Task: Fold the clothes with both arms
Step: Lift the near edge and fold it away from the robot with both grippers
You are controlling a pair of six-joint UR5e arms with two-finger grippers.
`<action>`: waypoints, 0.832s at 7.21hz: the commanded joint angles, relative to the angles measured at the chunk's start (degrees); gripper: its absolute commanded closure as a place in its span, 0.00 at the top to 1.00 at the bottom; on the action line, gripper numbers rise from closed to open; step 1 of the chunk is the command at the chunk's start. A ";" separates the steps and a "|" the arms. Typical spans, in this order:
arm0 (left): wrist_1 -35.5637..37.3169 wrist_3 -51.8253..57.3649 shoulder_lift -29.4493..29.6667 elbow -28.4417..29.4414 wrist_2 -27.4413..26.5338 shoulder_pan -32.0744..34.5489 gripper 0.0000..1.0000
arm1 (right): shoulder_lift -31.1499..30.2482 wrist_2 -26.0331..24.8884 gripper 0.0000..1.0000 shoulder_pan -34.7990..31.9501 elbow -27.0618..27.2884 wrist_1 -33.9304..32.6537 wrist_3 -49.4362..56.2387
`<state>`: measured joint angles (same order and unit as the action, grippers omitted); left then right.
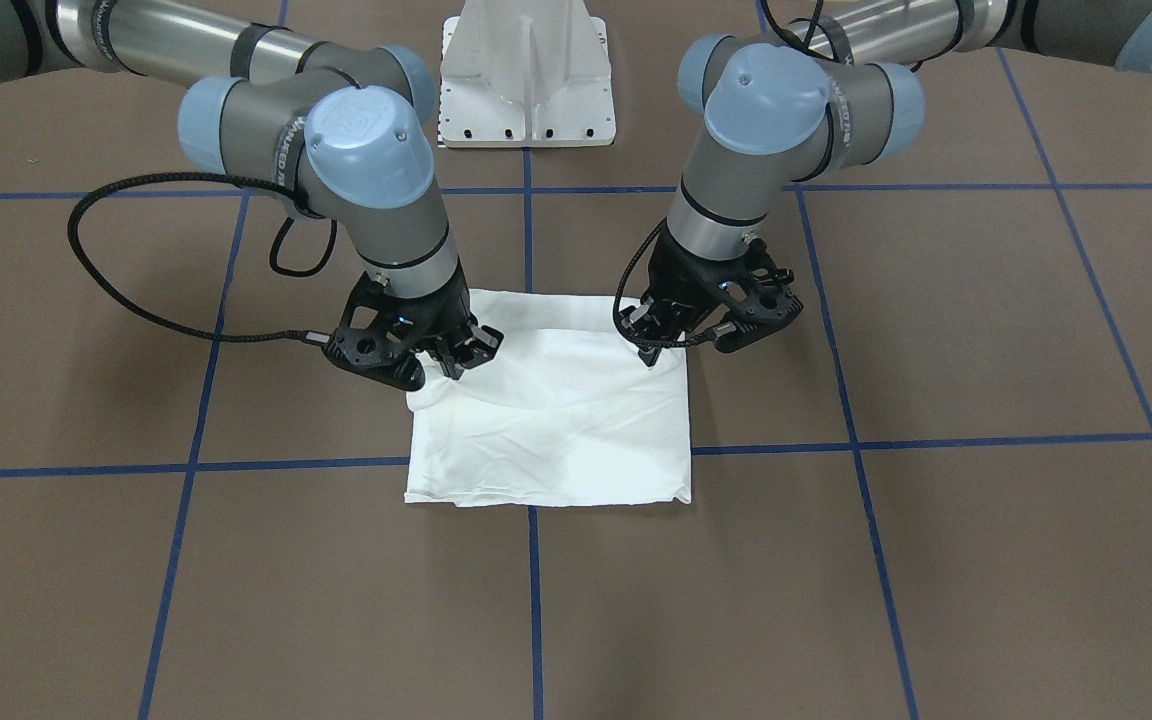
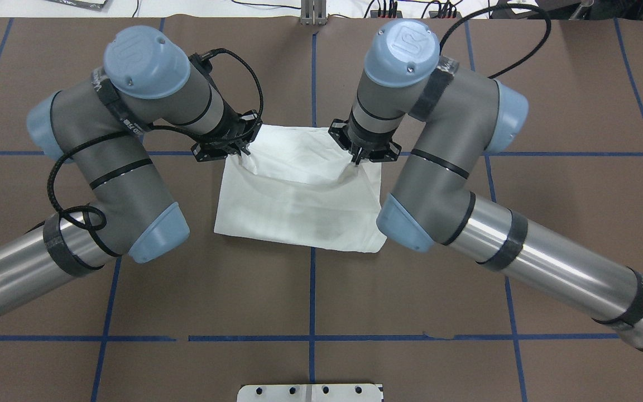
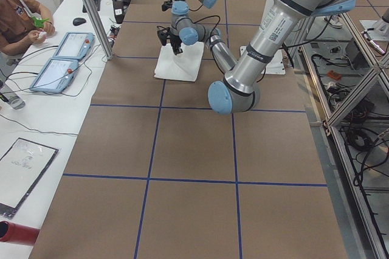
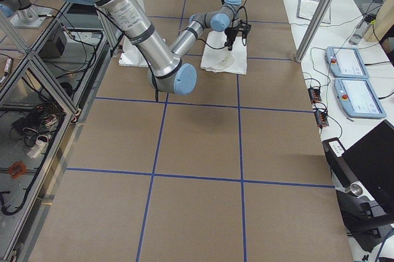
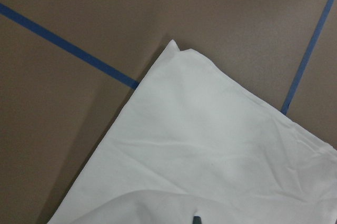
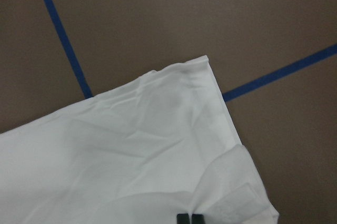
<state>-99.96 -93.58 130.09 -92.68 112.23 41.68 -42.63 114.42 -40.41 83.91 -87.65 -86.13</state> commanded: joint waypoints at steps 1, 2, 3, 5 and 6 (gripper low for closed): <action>-4.34 0.59 3.40 7.92 0.01 2.43 0.00 | 2.89 0.89 0.00 -1.86 -7.87 4.50 0.79; -6.88 0.59 3.50 10.22 0.01 3.05 0.00 | 3.60 1.24 0.00 -2.30 -9.37 4.50 0.97; -8.82 0.50 3.59 12.33 0.01 3.49 0.00 | 3.70 1.25 0.00 -2.39 -10.51 4.68 1.05; -9.99 0.33 4.03 13.58 0.01 3.85 0.00 | 3.78 1.68 0.00 -2.39 -12.10 6.86 0.97; -9.99 -0.72 4.73 13.58 -0.08 4.02 0.03 | 3.70 1.69 0.57 -2.39 -12.28 7.22 1.05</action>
<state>-109.69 -93.46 134.15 -79.41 112.22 45.46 -38.93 115.96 -42.78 72.17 -81.19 -85.12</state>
